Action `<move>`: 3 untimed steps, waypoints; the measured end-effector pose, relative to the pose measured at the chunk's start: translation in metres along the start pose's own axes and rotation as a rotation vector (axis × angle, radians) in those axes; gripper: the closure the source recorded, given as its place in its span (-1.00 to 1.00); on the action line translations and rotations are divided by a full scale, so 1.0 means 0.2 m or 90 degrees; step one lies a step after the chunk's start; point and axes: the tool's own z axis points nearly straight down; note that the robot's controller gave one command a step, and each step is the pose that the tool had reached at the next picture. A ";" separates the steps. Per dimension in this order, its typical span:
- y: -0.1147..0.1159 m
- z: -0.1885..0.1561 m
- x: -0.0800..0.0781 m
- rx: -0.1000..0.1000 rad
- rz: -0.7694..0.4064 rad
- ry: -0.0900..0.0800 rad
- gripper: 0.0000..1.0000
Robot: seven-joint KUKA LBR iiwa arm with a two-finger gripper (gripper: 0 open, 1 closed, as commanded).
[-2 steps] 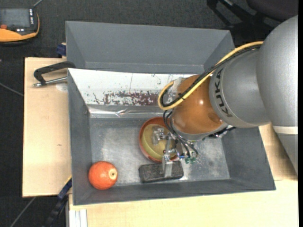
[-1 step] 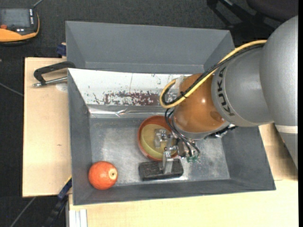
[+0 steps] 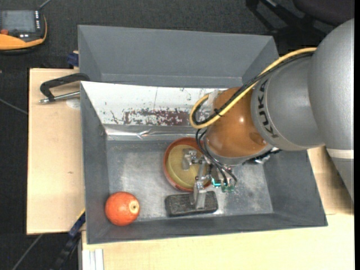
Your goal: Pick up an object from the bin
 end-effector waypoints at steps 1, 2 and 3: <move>0.00 0.00 0.01 0.000 0.000 0.004 1.00; 0.14 -0.56 -0.14 -0.001 -0.057 -0.003 1.00; 0.12 -1.08 -0.43 -0.002 -0.060 -0.013 1.00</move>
Offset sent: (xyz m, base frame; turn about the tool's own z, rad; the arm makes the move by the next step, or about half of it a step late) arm 0.0000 0.0000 0.0000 0.0000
